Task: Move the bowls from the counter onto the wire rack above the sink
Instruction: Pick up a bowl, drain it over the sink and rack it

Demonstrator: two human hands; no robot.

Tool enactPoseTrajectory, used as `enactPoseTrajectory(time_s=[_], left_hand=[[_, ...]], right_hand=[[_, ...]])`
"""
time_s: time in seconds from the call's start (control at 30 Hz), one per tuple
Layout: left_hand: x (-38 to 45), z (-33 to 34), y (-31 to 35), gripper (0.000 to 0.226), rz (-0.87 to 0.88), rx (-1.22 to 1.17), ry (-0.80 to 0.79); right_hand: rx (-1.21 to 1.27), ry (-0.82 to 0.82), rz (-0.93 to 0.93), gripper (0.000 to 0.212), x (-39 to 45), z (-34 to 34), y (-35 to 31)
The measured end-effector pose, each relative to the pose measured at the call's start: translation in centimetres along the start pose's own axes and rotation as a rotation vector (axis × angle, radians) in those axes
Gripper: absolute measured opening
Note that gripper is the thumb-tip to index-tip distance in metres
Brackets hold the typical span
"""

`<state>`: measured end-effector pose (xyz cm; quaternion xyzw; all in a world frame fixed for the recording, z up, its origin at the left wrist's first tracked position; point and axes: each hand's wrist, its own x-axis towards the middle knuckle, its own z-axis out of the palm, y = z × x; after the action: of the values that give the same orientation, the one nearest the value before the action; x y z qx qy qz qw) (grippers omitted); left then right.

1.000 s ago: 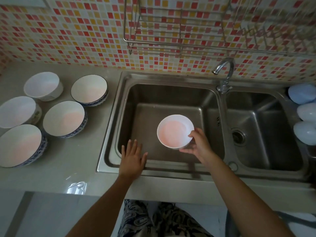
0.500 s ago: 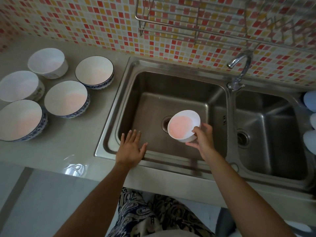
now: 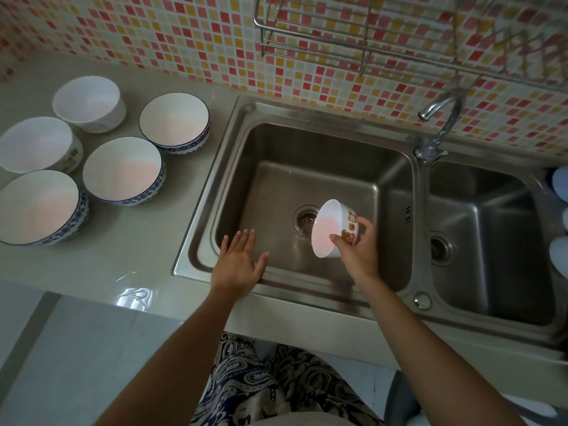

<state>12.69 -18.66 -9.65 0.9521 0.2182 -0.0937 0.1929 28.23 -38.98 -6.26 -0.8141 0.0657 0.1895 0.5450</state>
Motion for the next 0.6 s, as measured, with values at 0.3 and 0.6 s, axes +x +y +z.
enactPoseTrajectory(time_s=[0.3, 0.6], left_hand=[[0.0, 0.0, 0.1, 0.070, -0.002, 0.008, 0.000], [0.0, 0.2, 0.0, 0.071, 0.002, 0.028, 0.027]], right_hand=[[-0.333, -0.074, -0.256, 0.084, -1.1, 1.0, 1.4], [-1.129, -0.060, -0.817, 0.095, -1.6, -0.2, 2.6]])
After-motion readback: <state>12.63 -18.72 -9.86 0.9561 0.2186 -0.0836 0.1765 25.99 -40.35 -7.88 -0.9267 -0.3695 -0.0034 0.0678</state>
